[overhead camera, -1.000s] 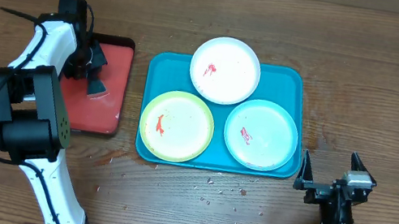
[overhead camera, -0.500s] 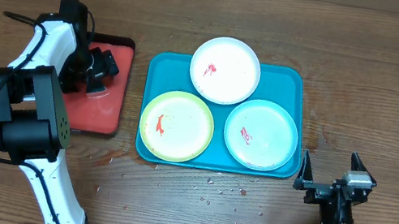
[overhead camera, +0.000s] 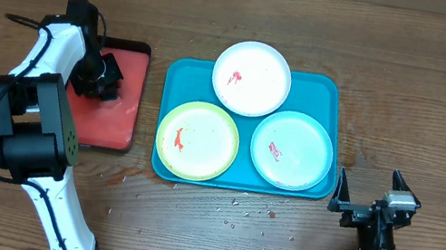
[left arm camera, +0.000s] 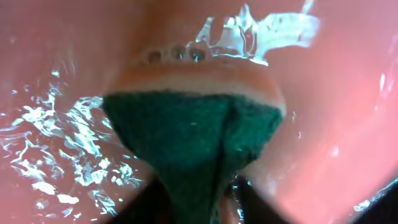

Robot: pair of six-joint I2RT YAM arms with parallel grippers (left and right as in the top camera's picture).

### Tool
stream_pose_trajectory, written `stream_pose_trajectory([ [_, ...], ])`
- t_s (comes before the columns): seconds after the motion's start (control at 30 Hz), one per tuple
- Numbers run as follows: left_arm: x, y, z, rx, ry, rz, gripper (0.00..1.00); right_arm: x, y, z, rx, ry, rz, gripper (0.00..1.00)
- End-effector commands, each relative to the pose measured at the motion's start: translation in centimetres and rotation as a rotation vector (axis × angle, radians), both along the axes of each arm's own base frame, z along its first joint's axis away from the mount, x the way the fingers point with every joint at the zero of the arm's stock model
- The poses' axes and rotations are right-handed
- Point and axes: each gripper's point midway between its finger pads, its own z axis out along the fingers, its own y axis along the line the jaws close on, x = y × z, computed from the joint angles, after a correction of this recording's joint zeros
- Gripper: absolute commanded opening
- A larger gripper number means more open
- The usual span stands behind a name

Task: Clean dirty plates on tray and stack at the side
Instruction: 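Rub the sponge in the soapy water with the left gripper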

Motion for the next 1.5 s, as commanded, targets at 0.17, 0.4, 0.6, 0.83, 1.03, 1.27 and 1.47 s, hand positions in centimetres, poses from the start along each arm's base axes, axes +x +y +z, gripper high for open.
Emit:
stream_pose_trajectory([
  [0.17,-2.0,-1.0,-0.8,-0.041,0.096,-0.015,0.80,0.0,-0.2,-0.2,0.003,-0.002,-0.011,1.00],
  [0.4,-1.4,-0.7,-0.8,-0.024,0.072,-0.014,0.04,0.0,-0.2,-0.2,0.003,-0.002,-0.011,1.00],
  [0.6,0.0,0.5,-0.9,0.042,0.017,-0.013,1.00,0.0,-0.2,-0.2,0.003,-0.002,-0.011,1.00],
  [0.83,1.9,2.9,-0.7,0.171,-0.050,-0.004,1.00,0.0,-0.2,-0.2,0.003,-0.002,-0.011,1.00],
  [1.03,2.0,2.8,-0.7,0.171,-0.054,-0.004,0.73,0.0,-0.2,-0.2,0.003,-0.002,-0.011,1.00],
  [1.27,2.1,2.9,-0.6,0.170,-0.057,-0.003,0.04,0.0,-0.2,-0.2,0.003,-0.002,-0.011,1.00],
  [1.47,1.5,2.7,1.7,0.159,-0.017,-0.006,0.04,0.0,-0.2,-0.2,0.003,-0.002,-0.011,1.00],
])
